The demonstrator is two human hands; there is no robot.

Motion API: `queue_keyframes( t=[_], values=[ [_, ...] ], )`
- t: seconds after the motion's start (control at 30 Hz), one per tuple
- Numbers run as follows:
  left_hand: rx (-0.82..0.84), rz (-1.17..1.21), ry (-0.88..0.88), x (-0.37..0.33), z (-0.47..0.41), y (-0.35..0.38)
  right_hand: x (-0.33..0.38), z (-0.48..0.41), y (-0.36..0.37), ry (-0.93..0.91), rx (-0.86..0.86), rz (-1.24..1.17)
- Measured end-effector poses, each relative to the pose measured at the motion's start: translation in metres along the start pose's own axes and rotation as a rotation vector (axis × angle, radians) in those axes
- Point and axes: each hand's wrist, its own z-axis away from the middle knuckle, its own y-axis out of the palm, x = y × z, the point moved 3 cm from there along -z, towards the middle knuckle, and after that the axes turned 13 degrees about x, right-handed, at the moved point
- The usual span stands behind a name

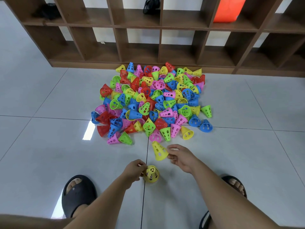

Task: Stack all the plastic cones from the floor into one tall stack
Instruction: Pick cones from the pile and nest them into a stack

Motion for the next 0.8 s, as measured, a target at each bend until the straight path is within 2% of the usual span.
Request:
queue_keyframes(
  t=[0.13, 0.23, 0.4, 0.63, 0.8],
  values=[
    [0.008, 0.022, -0.020, 0.003, 0.001, -0.007, -0.005, 0.001, 0.031, 0.101, 0.252, 0.108],
    [-0.024, 0.010, -0.016, 0.001, 0.000, -0.016, -0.014, 0.000, 0.037, 0.148, 0.310, 0.230],
    [-0.159, 0.030, 0.048, -0.007, -0.008, -0.042, -0.023, -0.007, 0.029, 0.153, 0.227, 0.439],
    [-0.291, -0.018, 0.103, -0.024, -0.031, -0.091, -0.014, -0.021, 0.015, 0.223, 0.251, 0.631],
    [-0.424, -0.036, 0.149, -0.043, -0.042, -0.111, 0.010, -0.047, 0.002, 0.137, 0.040, 0.721]
  ],
)
